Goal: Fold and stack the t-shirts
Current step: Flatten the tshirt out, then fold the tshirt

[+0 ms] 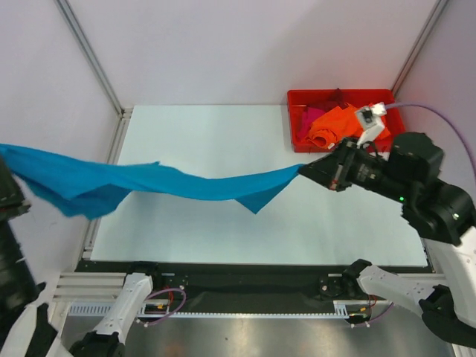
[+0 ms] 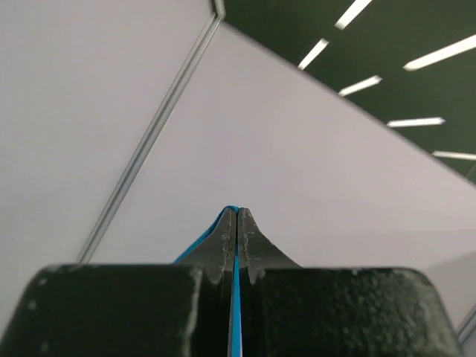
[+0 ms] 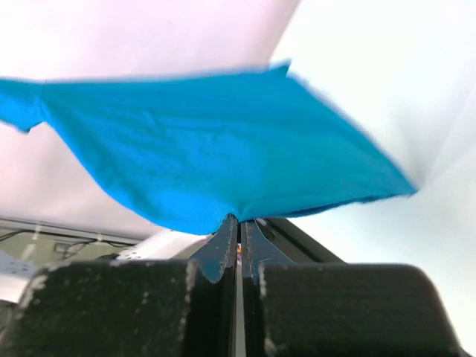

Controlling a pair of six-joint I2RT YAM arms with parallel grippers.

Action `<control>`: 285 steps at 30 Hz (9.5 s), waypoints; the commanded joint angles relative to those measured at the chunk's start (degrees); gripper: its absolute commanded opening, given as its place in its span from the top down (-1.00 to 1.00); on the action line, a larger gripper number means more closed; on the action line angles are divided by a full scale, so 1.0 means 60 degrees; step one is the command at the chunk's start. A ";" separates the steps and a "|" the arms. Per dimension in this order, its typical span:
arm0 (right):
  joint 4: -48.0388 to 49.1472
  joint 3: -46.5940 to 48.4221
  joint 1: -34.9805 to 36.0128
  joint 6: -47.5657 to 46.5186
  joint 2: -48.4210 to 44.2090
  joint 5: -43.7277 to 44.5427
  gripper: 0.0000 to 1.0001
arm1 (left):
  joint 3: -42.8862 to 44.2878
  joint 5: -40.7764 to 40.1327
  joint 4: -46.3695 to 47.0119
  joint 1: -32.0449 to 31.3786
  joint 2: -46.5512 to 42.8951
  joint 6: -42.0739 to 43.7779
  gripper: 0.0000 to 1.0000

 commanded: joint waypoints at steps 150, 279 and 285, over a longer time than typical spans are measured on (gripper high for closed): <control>-0.0186 0.5992 -0.4529 -0.3144 1.3143 -0.1126 1.00 | -0.6492 0.6626 0.1436 0.4683 0.8543 -0.1875 0.99; 0.2890 0.5698 -0.3005 -0.1166 1.3877 -0.0832 0.02 | -0.0236 0.6525 0.3457 0.4844 1.5576 -0.1451 0.14; 0.1488 0.6268 -0.2771 -0.1429 1.3496 -0.0833 0.01 | -0.1876 0.5777 0.2961 0.4844 1.3529 -0.1202 -0.70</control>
